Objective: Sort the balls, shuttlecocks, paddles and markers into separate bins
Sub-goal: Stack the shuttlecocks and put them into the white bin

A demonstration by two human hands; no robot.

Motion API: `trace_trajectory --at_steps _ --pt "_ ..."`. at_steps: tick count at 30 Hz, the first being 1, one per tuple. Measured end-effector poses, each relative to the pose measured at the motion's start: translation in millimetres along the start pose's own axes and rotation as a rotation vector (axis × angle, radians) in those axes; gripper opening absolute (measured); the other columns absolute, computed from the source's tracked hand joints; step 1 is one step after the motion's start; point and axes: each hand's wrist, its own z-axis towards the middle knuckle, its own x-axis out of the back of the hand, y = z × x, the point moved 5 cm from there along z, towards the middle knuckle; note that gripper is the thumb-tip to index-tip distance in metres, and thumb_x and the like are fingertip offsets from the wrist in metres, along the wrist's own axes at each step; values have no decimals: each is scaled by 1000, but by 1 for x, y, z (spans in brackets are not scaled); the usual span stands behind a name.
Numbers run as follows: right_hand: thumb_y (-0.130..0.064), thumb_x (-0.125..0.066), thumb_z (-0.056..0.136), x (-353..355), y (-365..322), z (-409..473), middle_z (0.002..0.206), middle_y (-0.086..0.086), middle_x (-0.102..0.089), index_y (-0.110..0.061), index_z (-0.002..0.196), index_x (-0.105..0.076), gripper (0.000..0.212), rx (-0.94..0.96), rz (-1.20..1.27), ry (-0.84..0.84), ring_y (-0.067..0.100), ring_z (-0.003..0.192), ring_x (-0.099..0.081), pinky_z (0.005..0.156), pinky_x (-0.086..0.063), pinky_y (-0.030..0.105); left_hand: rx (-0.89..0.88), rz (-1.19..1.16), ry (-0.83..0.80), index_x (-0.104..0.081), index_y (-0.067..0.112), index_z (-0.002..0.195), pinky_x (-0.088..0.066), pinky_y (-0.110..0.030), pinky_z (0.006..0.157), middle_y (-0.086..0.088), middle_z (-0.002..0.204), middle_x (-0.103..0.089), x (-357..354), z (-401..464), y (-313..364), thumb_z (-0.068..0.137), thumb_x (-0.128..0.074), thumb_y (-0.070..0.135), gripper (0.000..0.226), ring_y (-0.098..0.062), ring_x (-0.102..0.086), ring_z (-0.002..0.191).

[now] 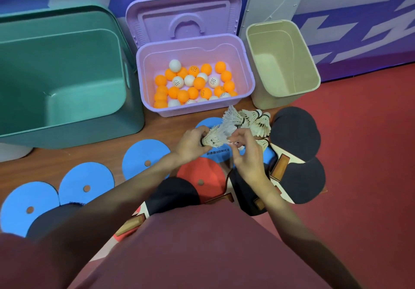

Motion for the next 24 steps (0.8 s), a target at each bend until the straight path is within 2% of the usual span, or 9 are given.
trace_trajectory --at_steps 2,4,6,9,12,15,18,21,24 --pt "6 -58 82 -1 -1 -1 91 -14 -59 -10 96 -55 21 19 3 -34 -7 80 -54 73 -41 9 -1 -42 -22 -56 8 114 -50 -37 75 -6 96 -68 0 -2 3 71 -74 3 47 -23 -64 85" --pt "8 -58 81 -3 -2 -3 93 -15 -59 -11 92 -59 22 60 -1 -73 -1 83 -56 74 -46 18 -17 -60 -64 -50 13 125 -47 -32 74 -5 97 -66 -1 -5 9 71 -75 4 60 -20 -61 82" --pt "6 -59 81 -6 -4 -7 94 -18 -59 -12 90 -63 20 90 -1 -106 2 86 -58 73 -48 21 -23 -71 -110 -47 14 129 -47 -29 75 -3 98 -65 -4 -7 13 70 -77 7 66 -18 -60 84" --pt "-3 -63 85 -6 -5 -11 101 -13 -62 -14 98 -66 18 121 -21 -122 -1 87 -55 73 -48 19 1 -80 -116 -53 10 121 -45 -26 72 2 95 -63 -8 -9 9 71 -76 8 54 -19 -62 89" --pt "-12 -63 87 5 -1 -12 105 -3 -63 -11 103 -64 15 144 -55 -29 10 92 -53 73 -46 22 43 -98 -70 -57 6 111 -42 -27 71 2 91 -61 -5 -10 4 71 -75 5 44 -23 -62 88" --pt "-13 -59 86 24 24 -8 95 3 -62 -9 101 -60 16 -118 -184 158 19 92 -53 72 -47 36 57 -124 -36 -58 3 106 -50 -40 76 -10 95 -66 0 -13 2 69 -73 0 40 -27 -62 88" --pt "-25 -61 84 32 57 0 102 11 -59 -6 111 -54 34 -420 -507 9 29 103 -52 70 -44 38 62 -174 -41 -57 3 107 -51 -45 78 -11 98 -66 2 -16 4 67 -70 -1 42 -26 -63 90" --pt "-21 -58 85 30 70 4 98 15 -58 0 98 -58 24 -464 -682 -151 33 94 -55 62 -37 34 61 -218 -42 -57 8 106 -52 -46 78 -7 97 -66 2 -15 7 59 -67 12 48 -25 -63 90" --pt "-9 -54 83 35 67 6 80 12 -52 -2 75 -54 10 -473 -681 -139 37 78 -56 59 -35 33 67 -227 -26 -56 8 106 -52 -47 78 -7 96 -65 4 -15 9 57 -65 16 51 -26 -62 90"
